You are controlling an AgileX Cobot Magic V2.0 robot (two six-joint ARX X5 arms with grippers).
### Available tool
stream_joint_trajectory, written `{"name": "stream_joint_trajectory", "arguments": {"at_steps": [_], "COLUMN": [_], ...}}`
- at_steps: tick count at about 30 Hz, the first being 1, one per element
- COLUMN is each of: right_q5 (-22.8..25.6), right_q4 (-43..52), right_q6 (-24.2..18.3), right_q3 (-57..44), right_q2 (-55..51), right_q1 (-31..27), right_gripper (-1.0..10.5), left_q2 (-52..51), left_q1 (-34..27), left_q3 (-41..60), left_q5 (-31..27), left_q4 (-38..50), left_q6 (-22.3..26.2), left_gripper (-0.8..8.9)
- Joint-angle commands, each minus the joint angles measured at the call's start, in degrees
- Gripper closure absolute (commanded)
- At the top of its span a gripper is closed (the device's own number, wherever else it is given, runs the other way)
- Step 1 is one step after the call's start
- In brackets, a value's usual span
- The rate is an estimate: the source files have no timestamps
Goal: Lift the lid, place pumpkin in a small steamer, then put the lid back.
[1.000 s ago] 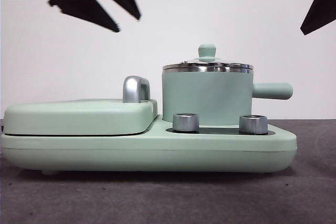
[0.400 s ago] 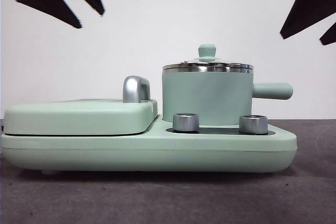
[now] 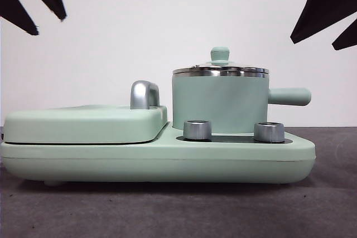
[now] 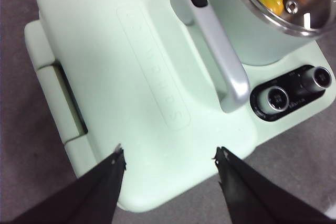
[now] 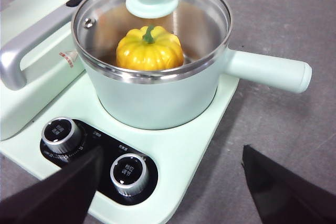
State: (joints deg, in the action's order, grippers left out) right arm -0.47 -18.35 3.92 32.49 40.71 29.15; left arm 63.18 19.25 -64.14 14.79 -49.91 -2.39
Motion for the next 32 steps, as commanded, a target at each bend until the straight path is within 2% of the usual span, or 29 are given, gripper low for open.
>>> {"name": "stream_joint_trajectory", "arguments": {"at_steps": [1, 13, 18, 19, 20, 21, 22, 32], "right_q5": [-0.2, -0.2, -3.5, -3.7, -3.7, -3.7, -3.3, -3.6], "right_q4": [0.8, 0.8, 0.8, 0.8, 0.8, 0.8, 0.9, 2.8], "right_q6": [0.6, 0.6, 0.6, 0.6, 0.6, 0.5, 0.4, 0.3], "right_q3": [0.2, 0.2, 0.2, 0.2, 0.2, 0.2, 0.2, 0.2], "right_q2": [0.4, 0.4, 0.3, 0.3, 0.3, 0.3, 0.3, 0.3], "right_q1": [0.3, 0.3, 0.3, 0.3, 0.3, 0.3, 0.3, 0.3], "right_gripper": [5.4, 5.4, 5.5, 6.3, 8.1, 9.8, 9.2, 9.3], "left_q2": [-3.1, -17.3, -17.4, -17.4, -17.4, -17.3, -17.2, -17.6], "left_q1": [0.2, 0.2, 0.5, 0.5, 0.5, 0.5, 0.5, 0.5], "left_q3": [2.1, 17.7, 18.3, 18.3, 18.3, 18.3, 18.3, 18.2], "left_q5": [0.0, -0.8, -0.2, -0.2, 0.0, 0.0, 0.0, 0.0], "left_q4": [1.0, 9.9, 10.6, 10.8, 10.9, 11.4, 12.2, 12.2], "left_q6": [0.1, -7.8, -8.7, -8.6, -8.7, -8.7, -8.6, -8.6], "left_gripper": [5.37, 5.36, 5.56, 6.57, 8.42, 8.04, 8.07, 8.07]}}
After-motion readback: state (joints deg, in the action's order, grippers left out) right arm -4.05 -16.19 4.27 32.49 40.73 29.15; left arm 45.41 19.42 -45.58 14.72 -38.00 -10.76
